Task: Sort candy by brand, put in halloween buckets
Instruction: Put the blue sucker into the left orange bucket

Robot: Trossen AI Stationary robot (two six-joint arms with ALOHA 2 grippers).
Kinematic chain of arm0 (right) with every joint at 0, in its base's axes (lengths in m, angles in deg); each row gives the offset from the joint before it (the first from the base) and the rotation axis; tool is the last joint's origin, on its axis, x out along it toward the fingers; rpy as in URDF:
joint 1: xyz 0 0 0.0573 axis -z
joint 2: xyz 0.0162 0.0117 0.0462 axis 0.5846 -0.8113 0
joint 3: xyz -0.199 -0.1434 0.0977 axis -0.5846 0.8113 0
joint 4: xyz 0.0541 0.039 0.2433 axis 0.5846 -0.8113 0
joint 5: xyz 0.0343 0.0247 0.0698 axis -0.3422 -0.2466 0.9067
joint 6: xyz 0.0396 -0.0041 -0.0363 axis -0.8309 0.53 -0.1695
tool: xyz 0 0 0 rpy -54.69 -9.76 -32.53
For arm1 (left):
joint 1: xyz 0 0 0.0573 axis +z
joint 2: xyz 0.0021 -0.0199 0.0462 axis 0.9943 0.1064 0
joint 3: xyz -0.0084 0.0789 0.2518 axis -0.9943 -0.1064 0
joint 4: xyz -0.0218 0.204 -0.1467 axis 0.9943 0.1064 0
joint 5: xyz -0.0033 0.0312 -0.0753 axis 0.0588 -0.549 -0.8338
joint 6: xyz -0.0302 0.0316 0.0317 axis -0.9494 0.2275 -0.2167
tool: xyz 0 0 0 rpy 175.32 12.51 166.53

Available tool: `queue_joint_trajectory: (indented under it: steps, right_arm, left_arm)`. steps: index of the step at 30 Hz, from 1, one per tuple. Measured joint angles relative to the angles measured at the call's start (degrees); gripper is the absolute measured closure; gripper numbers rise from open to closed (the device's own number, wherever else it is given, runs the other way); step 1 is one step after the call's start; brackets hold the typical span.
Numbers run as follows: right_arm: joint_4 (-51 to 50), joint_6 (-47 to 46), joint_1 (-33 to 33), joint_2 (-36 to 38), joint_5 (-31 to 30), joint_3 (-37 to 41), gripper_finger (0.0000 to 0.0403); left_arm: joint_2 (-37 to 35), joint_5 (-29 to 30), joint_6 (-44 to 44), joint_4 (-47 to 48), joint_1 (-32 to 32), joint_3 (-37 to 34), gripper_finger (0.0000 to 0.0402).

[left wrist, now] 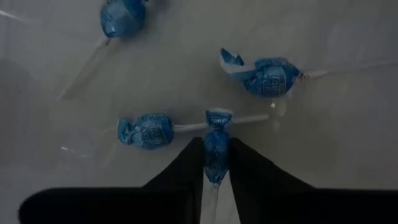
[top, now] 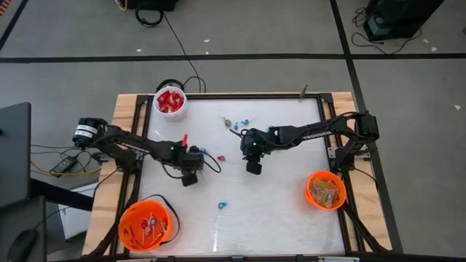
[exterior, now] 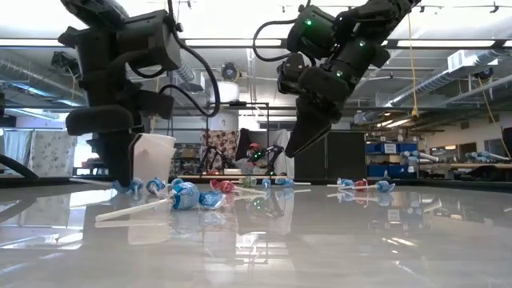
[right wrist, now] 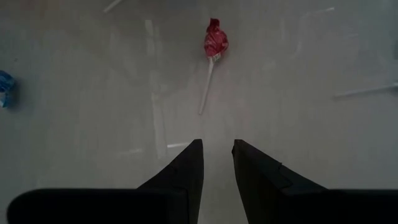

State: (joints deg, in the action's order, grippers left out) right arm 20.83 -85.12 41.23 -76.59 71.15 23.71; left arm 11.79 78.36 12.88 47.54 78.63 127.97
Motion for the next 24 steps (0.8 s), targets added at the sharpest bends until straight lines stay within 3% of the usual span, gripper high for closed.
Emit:
queue_joint_trajectory:
  steps: [4, 12, 18, 24]
  right_arm:
    - [0.02, 0.00, 0.00, 0.00, 0.00, 0.00, 0.0302]
    - [-0.04, -0.02, 0.00, 0.00, 0.00, 0.00, 0.0302]
    - [-0.38, -0.04, 0.00, 0.00, 0.00, 0.00, 0.0302]
    - [-0.42, -0.04, 0.00, 0.00, -0.02, 0.00, 0.0302]
  left_arm:
    - [0.02, -0.20, -1.35, 5.84, 0.00, 3.78, 0.0341]
    - [-0.13, -1.35, -5.14, 27.56, -4.92, 20.73, 0.0343]
    - [-0.22, -11.86, -13.37, 41.72, -13.50, 35.12, 0.0343]
    - [-0.26, -19.83, -23.27, 42.28, -25.46, 42.27, 0.0342]
